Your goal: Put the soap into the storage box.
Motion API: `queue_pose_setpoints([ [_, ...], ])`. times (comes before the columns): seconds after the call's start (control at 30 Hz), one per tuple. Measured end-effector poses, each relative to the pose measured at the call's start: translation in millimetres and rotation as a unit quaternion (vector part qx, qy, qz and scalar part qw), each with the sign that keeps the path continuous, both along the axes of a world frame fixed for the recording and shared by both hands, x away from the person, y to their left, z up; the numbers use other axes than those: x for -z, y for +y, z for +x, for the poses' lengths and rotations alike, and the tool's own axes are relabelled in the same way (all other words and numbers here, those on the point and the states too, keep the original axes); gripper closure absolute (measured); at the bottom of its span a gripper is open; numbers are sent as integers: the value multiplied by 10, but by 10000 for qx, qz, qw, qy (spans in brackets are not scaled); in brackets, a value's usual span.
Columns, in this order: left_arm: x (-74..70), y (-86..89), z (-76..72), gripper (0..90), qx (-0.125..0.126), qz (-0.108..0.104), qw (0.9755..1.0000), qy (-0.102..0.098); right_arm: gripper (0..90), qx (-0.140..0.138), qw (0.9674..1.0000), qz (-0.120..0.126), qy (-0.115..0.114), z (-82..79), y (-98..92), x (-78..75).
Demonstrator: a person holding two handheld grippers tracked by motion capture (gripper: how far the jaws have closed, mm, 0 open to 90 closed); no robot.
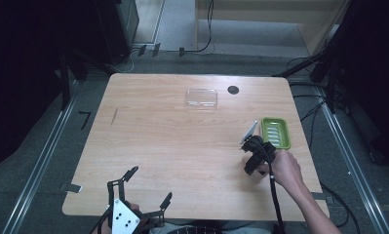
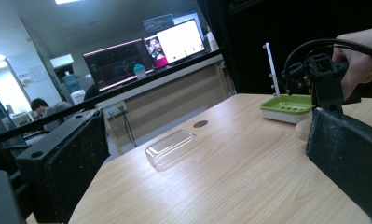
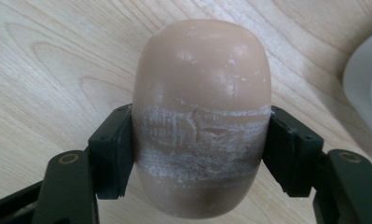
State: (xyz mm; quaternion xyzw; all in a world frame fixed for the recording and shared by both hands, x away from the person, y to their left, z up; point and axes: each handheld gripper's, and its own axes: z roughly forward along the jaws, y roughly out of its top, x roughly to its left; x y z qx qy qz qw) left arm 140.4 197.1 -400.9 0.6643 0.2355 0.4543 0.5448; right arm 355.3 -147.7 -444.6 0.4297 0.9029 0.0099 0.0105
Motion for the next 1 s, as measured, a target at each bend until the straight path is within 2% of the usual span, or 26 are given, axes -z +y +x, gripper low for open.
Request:
queue_pose_setpoints([
  [0.3,0,0,-1,0,1,-7,10000,-7,333,153,9998,16,-79,6,-130,-25],
  [1.0,1,0,-1,0,3,-5,10000,-18,333,509,9987,-62,-10,72,-456,-27],
])
